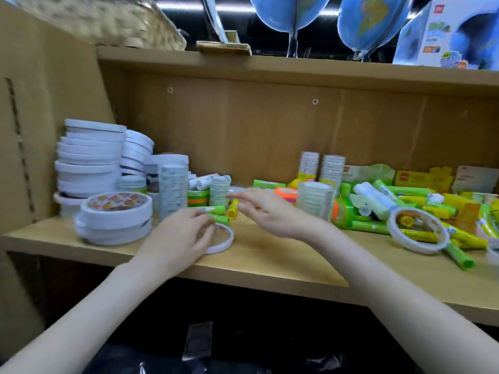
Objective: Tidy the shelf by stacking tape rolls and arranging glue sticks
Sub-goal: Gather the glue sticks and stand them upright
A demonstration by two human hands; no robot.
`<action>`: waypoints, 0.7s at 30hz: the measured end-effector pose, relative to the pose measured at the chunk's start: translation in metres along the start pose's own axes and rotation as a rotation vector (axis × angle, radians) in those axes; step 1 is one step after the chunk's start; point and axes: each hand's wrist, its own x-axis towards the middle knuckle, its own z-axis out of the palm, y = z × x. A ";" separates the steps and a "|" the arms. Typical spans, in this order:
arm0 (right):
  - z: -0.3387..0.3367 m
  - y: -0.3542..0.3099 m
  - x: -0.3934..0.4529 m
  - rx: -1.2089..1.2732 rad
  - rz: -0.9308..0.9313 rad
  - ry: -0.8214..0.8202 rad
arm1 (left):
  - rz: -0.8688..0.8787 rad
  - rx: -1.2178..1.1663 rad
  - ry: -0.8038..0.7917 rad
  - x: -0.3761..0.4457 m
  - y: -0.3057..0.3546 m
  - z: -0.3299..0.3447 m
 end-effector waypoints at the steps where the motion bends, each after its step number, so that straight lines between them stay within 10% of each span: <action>1: 0.009 -0.002 0.013 -0.011 0.001 -0.039 | -0.039 -0.032 -0.021 -0.003 -0.003 -0.003; 8: 0.038 0.013 0.060 -0.100 -0.014 -0.328 | -0.154 -0.139 -0.161 -0.002 -0.014 -0.007; 21: 0.011 0.023 -0.024 -0.217 0.107 -0.165 | -0.264 -0.098 -0.070 -0.002 -0.012 -0.004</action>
